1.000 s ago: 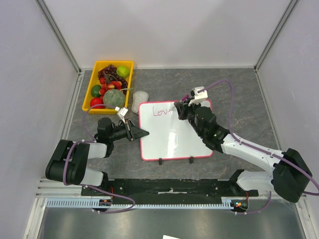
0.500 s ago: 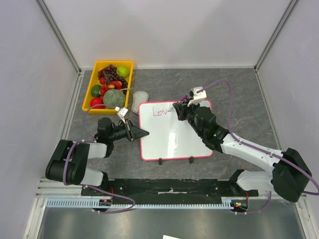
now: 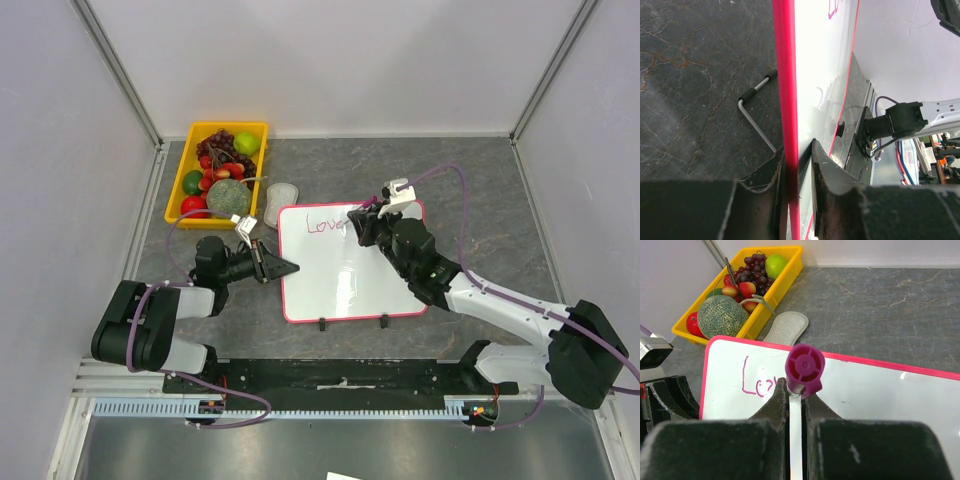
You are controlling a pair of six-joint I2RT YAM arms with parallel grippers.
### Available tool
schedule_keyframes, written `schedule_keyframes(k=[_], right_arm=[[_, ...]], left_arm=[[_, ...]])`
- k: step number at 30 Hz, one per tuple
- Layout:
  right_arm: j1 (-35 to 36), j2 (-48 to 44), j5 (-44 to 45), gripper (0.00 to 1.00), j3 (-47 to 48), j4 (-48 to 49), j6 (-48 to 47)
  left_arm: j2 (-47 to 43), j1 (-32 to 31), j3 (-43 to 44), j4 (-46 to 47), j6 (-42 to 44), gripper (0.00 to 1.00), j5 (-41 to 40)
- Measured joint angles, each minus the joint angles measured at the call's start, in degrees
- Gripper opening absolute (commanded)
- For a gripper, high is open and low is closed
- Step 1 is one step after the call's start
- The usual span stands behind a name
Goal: Write a sentence on the whiteboard
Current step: Write with the whiteboard marker on the whiteboard.
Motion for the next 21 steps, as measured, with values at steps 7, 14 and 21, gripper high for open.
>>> schedule_keyframes(k=[7,14,21], right_arm=[[0.0,-1.6,0.2,0.0,-1.0,-0.9,0.1],[0.0,-2.1,1.1,0.0,-1.0,-1.8,0.1],[-0.1,-2.8,1.6,0.0,-1.0,-2.4,0.1]], left_arm=[[0.0,0.0,0.0,0.0,0.0,0.02,0.0],[0.0,0.0,0.0,0.0,0.0,0.02,0.0],[0.0,0.0,0.0,0.0,0.0,0.02,0.1]])
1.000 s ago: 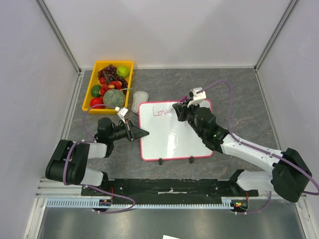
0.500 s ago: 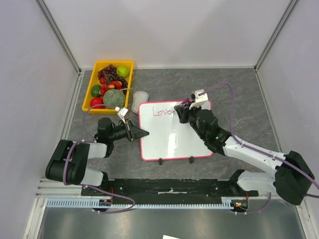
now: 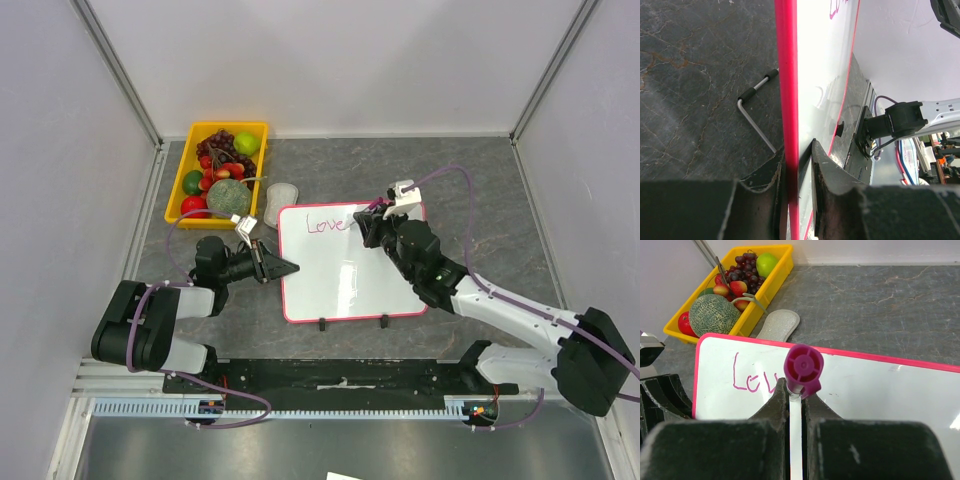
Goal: Write a sentence on the whiteboard
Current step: Write with the whiteboard marker on the whiteboard.
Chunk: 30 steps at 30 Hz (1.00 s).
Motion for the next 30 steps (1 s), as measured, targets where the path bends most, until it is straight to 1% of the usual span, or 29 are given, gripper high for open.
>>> schedule_keyframes(k=[12,30], right_arm=[[-0.4,-8.6,-0.1,0.0,-0.8,-3.0,0.0],[-0.6,-9.3,0.0,0.0,-2.3,-4.8,-0.3]], left_arm=[[0.0,0.0,0.0,0.0,0.0,0.02,0.1],[0.0,0.0,0.0,0.1,0.0,0.02,0.1]])
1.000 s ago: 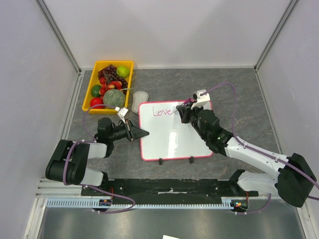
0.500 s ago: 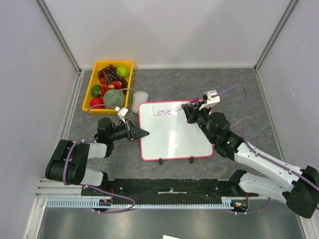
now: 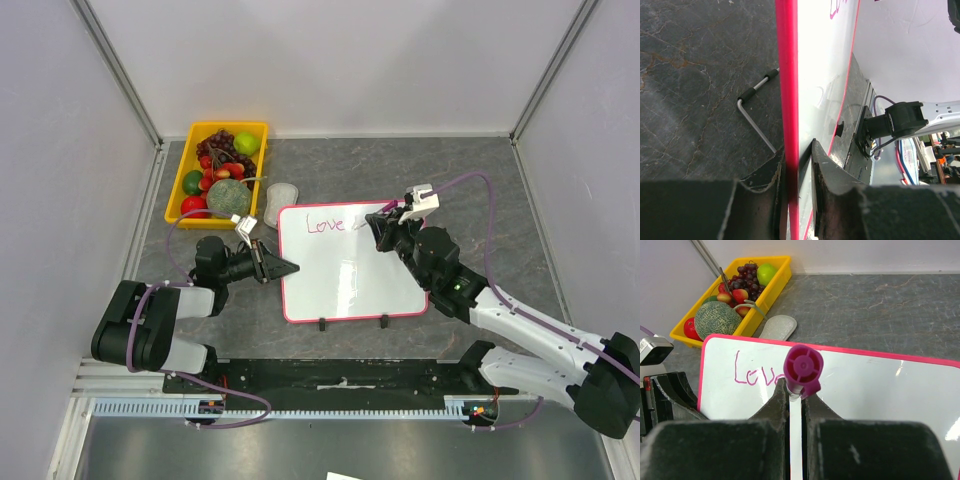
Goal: Write a sentence on the whiteboard
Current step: Write with the whiteboard marker on the whiteboard.
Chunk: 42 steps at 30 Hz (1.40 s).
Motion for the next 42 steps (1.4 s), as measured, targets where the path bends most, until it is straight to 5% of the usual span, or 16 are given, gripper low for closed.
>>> schedule_keyframes(k=[16,42], right_arm=[[0.0,-1.1,0.9,0.0,-0.3,1.5,-3.2],[-0.4,9.4,6.1,0.0,6.2,4.1,-7.1]], left_arm=[[0.0,0.0,0.0,0.0,0.0,0.02,0.0],[0.0,0.0,0.0,0.0,0.0,0.02,0.0]])
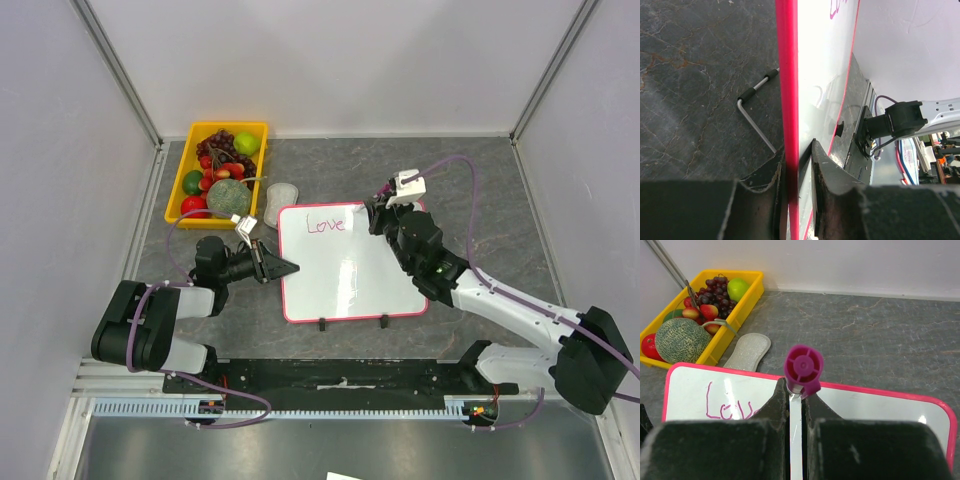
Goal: Write a sentence on the whiteboard
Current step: Write with the whiteboard marker on the whiteboard.
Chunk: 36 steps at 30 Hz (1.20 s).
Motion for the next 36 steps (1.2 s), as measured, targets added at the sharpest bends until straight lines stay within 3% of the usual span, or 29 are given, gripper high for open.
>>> schedule_keyframes(k=[36], right_arm=[[-0.4,-3.2,-2.3,0.0,-5.3,0.1,3.8]], left_arm=[[0.0,0.0,0.0,0.0,0.0,0.02,0.0]])
